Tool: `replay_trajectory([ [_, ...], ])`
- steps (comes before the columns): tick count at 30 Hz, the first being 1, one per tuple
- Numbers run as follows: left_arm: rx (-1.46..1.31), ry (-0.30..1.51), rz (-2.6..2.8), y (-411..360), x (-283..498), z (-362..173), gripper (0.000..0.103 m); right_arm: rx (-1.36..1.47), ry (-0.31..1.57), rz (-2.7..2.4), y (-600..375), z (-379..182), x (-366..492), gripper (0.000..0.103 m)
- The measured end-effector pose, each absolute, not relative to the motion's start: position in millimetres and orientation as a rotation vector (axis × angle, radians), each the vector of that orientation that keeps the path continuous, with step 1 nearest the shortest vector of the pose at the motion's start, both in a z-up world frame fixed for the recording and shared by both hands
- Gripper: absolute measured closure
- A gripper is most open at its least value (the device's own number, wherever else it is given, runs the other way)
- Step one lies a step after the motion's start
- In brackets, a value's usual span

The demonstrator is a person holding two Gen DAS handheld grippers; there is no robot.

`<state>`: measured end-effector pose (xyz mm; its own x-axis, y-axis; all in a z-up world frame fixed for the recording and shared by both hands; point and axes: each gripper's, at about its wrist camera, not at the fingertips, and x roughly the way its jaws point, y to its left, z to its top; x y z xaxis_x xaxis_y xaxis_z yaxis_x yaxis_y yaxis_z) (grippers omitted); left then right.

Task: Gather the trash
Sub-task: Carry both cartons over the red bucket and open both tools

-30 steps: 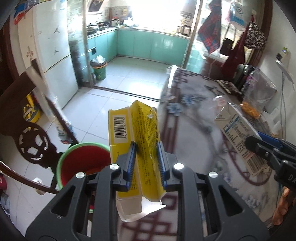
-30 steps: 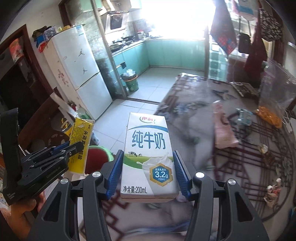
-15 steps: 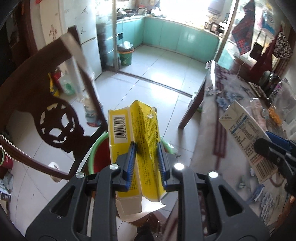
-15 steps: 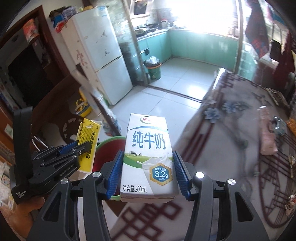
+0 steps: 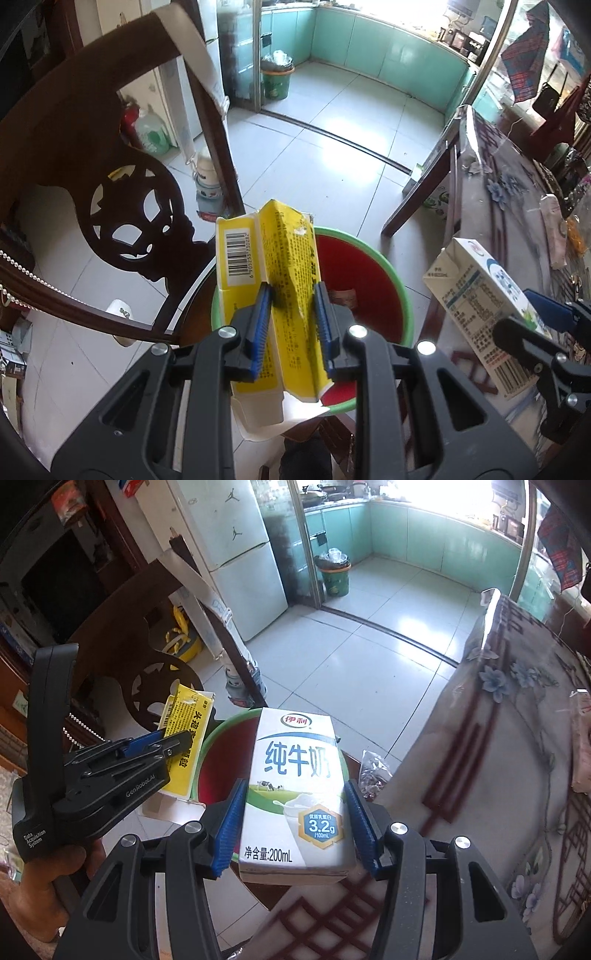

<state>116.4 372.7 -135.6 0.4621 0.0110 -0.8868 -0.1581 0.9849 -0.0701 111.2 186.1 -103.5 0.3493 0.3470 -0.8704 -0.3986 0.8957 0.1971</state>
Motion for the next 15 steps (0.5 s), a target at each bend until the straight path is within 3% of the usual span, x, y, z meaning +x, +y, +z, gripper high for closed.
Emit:
replay_trajectory([
  [15,-0.166,1.107,0.113,386,136,-148,0.079,-0.081,1.150,0.512,203,-114,124,0.052],
])
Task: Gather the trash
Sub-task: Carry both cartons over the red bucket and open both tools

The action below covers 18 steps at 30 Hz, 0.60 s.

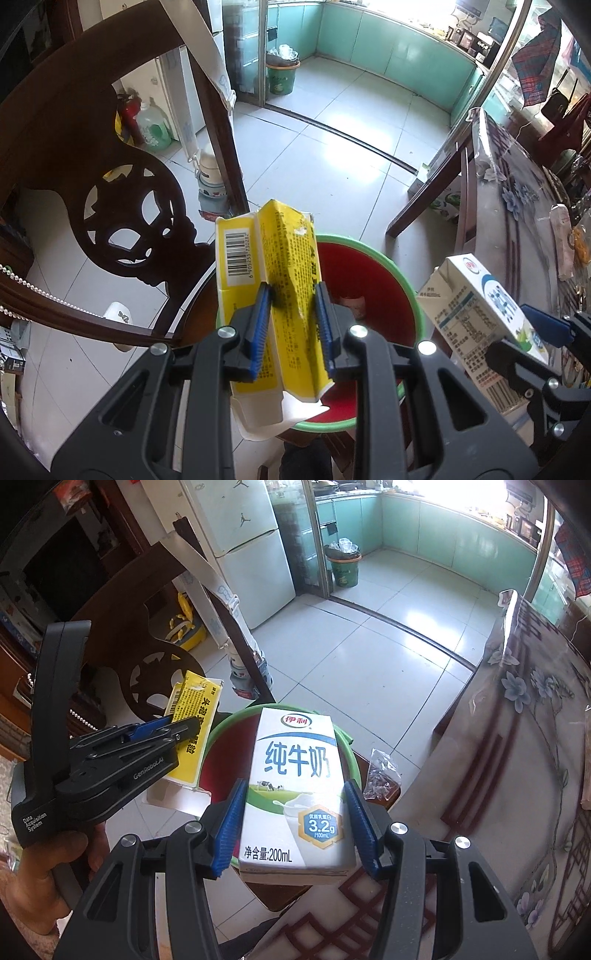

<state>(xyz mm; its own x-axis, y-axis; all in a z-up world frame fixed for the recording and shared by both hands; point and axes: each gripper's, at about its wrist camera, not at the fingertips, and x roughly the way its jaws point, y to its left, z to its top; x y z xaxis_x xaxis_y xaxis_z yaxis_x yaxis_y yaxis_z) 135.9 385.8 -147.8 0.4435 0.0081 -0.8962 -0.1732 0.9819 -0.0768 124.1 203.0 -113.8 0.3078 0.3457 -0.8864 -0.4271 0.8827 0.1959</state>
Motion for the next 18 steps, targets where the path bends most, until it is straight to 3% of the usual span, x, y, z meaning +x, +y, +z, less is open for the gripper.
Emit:
replay_trajectory([
  [11,-0.176,1.110,0.115,387.8,138.9,-150.1,0.078,-0.089,1.151,0.528,209.1,-114.3,125.5,0.052],
  [13,-0.177,1.107,0.116,388.0,139.0,-149.1,0.074,-0.086,1.150,0.538,210.4,-114.0,126.2,0.051],
  [14,-0.175,1.103,0.124,388.3,139.0,-148.4,0.066,-0.083,1.148,0.544,210.6,-113.5,126.1,0.051],
  [15,-0.177,1.097,0.129,389.3,138.7,-147.3,0.052,-0.081,1.139,0.541,209.6,-112.2,125.7,0.047],
  [18,-0.183,1.069,0.132,390.8,136.1,-141.0,0.046,-0.069,1.127,0.541,206.7,-109.0,125.0,0.044],
])
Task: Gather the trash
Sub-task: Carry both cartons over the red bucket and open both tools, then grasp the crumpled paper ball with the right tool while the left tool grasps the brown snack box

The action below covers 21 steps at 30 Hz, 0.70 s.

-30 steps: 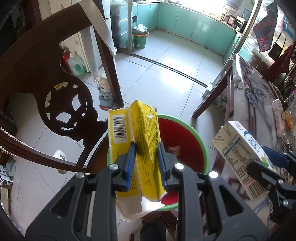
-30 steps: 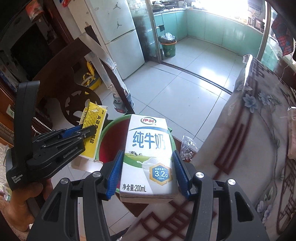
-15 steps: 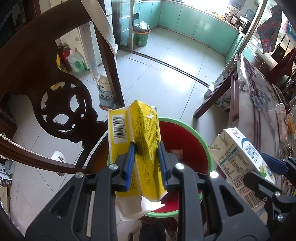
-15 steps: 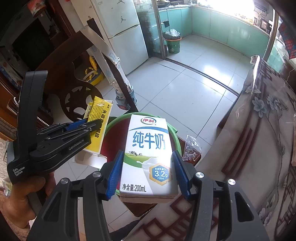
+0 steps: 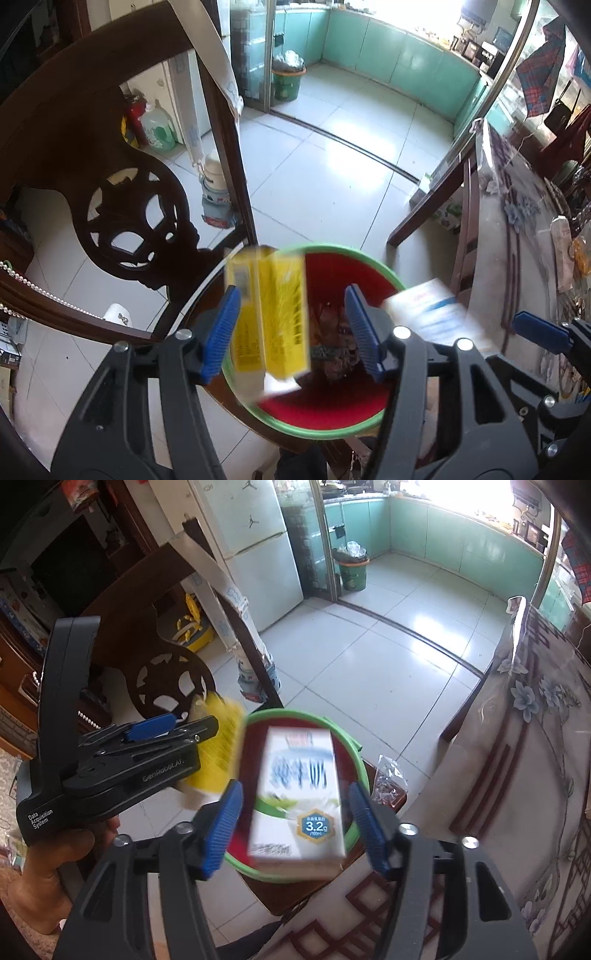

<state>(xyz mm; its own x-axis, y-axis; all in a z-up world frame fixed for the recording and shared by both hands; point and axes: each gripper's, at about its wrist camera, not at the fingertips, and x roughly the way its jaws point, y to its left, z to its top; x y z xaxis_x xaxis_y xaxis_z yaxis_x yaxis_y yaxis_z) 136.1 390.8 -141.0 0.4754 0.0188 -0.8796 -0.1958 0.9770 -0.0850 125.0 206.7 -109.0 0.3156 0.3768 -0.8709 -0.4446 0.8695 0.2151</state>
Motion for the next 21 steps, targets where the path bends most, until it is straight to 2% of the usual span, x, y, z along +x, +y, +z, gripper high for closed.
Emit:
replay_trajectory([
  [12,-0.190,1.029,0.040,357,132,-121,0.046,-0.035,1.081,0.471,158,-88,109,0.044],
  [21,-0.103,1.018,-0.131,266,137,-109,0.046,0.064,1.058,0.193,25,-85,83,0.044],
])
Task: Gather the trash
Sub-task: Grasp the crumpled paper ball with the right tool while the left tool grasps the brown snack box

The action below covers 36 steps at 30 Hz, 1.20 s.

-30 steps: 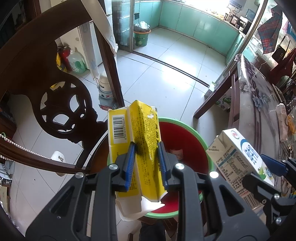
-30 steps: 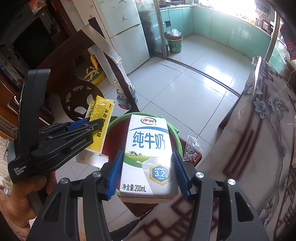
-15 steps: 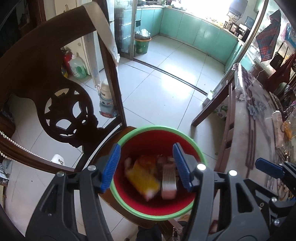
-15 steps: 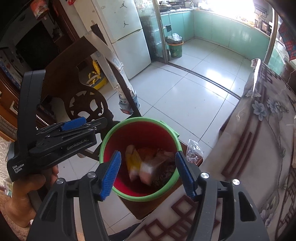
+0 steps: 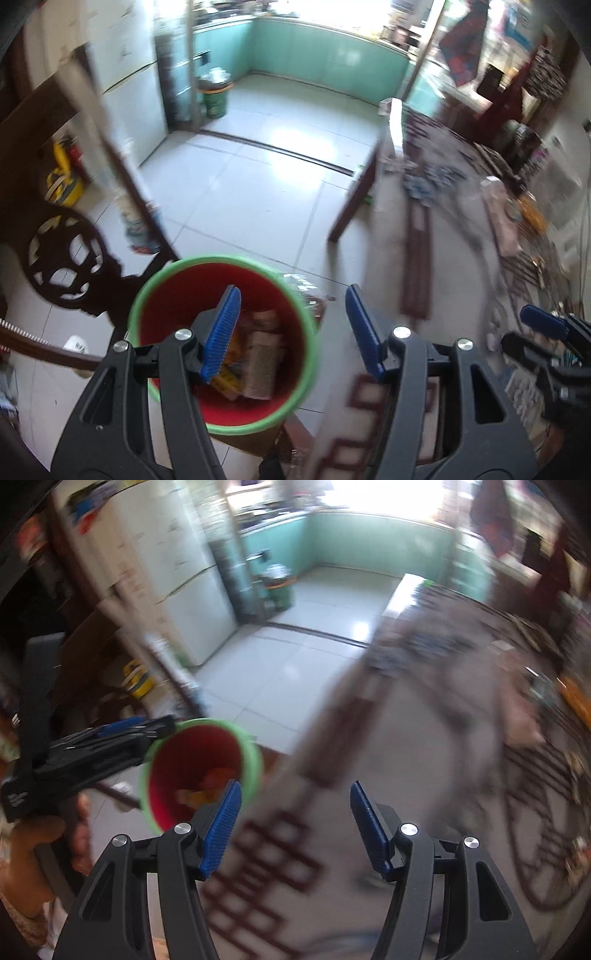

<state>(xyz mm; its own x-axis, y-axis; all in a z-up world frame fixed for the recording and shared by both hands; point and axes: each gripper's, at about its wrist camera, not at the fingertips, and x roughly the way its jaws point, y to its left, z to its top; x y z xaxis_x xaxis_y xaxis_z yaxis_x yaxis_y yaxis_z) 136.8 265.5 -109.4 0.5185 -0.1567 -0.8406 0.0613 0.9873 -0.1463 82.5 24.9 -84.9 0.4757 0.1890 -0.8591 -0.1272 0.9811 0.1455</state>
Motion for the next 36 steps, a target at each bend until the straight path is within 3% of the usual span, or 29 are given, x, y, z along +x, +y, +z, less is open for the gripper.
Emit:
replay_trajectory([
  [12,-0.021,1.016,-0.349,94,115,-93,0.046,0.232,1.045,-0.409,-281,-93,20,0.037],
  [18,-0.034,1.054,-0.462,-16,108,-95,0.045,0.269,1.166,-0.349,-340,-141,19,0.037],
  [20,-0.036,1.061,-0.487,-48,108,-97,0.044,0.263,1.195,-0.305,-341,-154,19,0.041],
  [21,-0.037,1.068,-0.502,-69,108,-98,0.043,0.267,1.209,-0.278,-343,-161,18,0.051],
  [22,-0.042,1.074,-0.513,-83,110,-100,0.042,0.266,1.199,-0.268,-346,-162,17,0.050],
  [24,-0.053,1.088,-0.531,-112,114,-103,0.041,0.252,1.170,-0.262,-351,-158,12,0.069],
  [25,-0.059,1.097,-0.538,-126,117,-105,0.040,0.258,1.154,-0.244,-354,-153,10,0.071],
  [36,-0.042,1.151,-0.507,-241,161,-148,0.038,0.341,1.011,-0.248,-396,-125,-9,0.074],
])
